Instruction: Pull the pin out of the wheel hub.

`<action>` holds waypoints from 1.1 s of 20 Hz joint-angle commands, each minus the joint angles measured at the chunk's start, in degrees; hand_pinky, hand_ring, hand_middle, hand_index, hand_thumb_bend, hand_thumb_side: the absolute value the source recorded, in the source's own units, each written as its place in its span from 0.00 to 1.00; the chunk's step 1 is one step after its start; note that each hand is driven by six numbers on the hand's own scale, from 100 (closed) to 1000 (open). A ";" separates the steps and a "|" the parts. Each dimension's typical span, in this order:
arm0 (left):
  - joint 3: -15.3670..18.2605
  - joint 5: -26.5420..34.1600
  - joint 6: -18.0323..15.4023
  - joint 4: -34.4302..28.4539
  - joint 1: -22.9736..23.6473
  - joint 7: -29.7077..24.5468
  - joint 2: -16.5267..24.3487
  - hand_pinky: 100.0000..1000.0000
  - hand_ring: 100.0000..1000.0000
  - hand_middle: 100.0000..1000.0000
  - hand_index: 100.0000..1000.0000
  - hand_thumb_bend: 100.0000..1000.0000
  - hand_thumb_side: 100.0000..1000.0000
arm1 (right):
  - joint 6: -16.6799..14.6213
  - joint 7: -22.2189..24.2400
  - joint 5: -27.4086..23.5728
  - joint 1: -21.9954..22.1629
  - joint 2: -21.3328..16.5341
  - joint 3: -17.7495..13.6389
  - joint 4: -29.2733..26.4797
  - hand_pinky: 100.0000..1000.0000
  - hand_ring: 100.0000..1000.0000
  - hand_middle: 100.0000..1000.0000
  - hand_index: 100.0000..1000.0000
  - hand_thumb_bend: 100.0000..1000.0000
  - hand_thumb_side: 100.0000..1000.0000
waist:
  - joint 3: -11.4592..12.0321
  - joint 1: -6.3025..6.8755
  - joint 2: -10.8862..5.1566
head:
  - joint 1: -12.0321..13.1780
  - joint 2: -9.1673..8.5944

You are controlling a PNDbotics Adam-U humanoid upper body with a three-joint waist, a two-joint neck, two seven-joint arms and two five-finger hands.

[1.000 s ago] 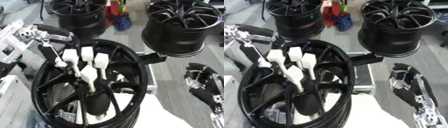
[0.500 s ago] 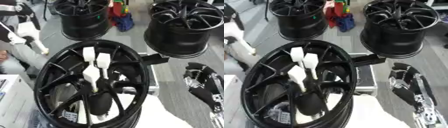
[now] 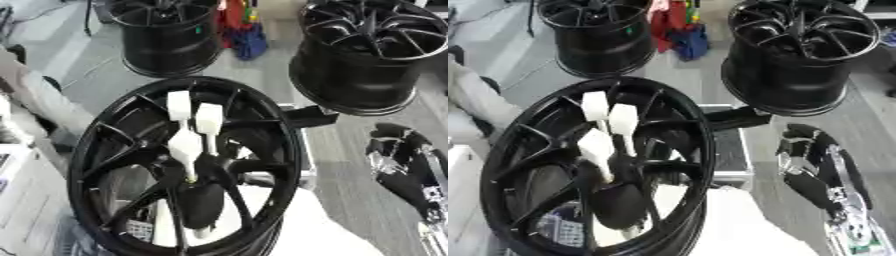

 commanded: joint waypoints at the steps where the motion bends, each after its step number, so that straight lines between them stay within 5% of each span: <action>1: 2.12 -4.77 0.73 4.43 -0.09 5.24 0.05 0.83 0.77 0.86 0.93 0.58 0.27 | 0.11 -0.27 0.19 -0.30 -0.24 -0.58 -0.65 0.62 0.55 0.61 0.73 0.00 0.05 | 0.00 -0.02 -0.36 | -0.10 0.28; 3: 2.95 -6.36 1.02 6.20 0.43 8.51 -0.57 0.84 0.77 0.87 0.94 0.65 0.29 | 0.15 -0.44 0.21 -0.25 -0.17 -0.74 -0.72 0.62 0.55 0.61 0.73 0.00 0.05 | 0.09 -0.15 -0.30 | -0.10 0.28; 9: 5.81 -2.20 0.98 4.76 2.71 15.34 -2.24 0.75 0.71 0.79 0.88 0.63 0.27 | 0.15 -0.45 0.17 -0.37 0.01 -0.79 -0.73 0.62 0.55 0.61 0.73 0.00 0.05 | 0.55 -0.31 -0.20 | -0.40 0.28; 15: 9.95 11.55 0.73 -5.42 8.00 24.33 -6.70 0.65 0.62 0.71 0.82 0.62 0.29 | 0.16 -0.77 0.20 -0.37 -0.03 -1.15 -0.87 0.62 0.55 0.61 0.73 0.00 0.05 | 0.85 -0.54 -0.12 | -0.95 0.28; 22: 15.53 22.04 1.90 -18.93 13.99 36.89 -17.60 0.56 0.56 0.62 0.75 0.57 0.25 | 0.21 -1.05 0.11 -0.65 0.53 -1.39 -0.91 0.62 0.54 0.61 0.73 0.00 0.05 | 1.12 -1.03 0.27 | -1.67 0.07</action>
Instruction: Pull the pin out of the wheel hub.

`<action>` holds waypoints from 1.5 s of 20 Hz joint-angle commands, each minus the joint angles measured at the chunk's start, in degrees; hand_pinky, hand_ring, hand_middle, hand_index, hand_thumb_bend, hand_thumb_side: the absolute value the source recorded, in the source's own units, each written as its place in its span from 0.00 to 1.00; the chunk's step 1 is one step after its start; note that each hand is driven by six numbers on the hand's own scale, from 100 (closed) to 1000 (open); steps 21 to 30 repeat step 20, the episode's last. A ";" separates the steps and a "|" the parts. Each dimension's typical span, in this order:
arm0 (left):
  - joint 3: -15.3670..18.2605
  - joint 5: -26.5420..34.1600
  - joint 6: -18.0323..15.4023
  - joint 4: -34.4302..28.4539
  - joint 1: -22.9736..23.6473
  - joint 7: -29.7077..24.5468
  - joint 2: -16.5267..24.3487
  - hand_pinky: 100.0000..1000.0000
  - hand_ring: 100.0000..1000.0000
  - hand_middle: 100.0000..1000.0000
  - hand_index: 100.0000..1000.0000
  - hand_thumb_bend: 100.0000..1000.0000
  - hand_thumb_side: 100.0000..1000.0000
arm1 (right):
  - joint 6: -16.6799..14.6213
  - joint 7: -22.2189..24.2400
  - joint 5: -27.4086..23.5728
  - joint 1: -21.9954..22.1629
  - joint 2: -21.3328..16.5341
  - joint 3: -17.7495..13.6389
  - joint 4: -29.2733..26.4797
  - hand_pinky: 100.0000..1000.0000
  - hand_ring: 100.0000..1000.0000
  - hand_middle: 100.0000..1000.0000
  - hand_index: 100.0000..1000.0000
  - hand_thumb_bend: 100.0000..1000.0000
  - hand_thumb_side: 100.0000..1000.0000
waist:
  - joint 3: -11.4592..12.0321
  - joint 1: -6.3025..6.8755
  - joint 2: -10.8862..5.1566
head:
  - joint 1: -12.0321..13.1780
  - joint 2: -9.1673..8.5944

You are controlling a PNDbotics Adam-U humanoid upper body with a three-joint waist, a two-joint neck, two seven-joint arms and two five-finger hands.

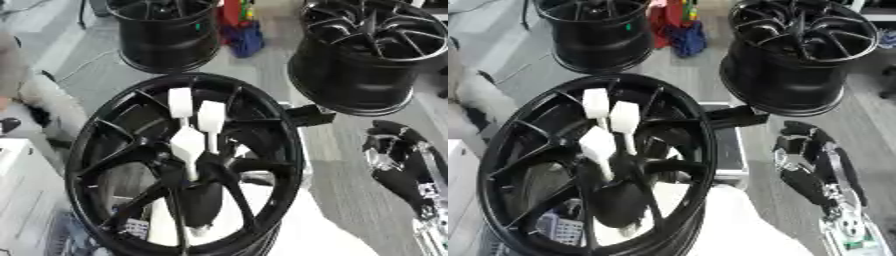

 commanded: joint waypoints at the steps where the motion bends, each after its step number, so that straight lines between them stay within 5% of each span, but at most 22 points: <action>1: 3.46 4.35 1.01 -6.71 0.97 6.14 -4.12 0.56 0.55 0.62 0.75 0.56 0.24 | -0.03 -0.29 0.07 -0.68 -0.10 -0.48 -0.88 0.62 0.54 0.61 0.73 0.00 0.05 | 0.07 -0.08 -0.20 | -0.37 0.02; 13: 8.81 5.89 6.20 -12.89 3.78 19.85 -22.85 0.53 0.53 0.58 0.72 0.50 0.16 | -0.10 -0.28 -0.04 -0.72 0.38 -0.58 -0.80 0.62 0.54 0.61 0.73 0.00 0.05 | 1.18 -0.94 -0.29 | -0.87 0.02; 30: 8.26 6.40 6.27 -12.32 4.24 19.90 -24.79 0.53 0.53 0.58 0.71 0.50 0.15 | -0.02 -0.13 -0.11 -0.78 0.27 -0.48 -0.87 0.62 0.54 0.61 0.73 0.00 0.05 | 1.19 -0.98 -0.46 | -0.79 0.14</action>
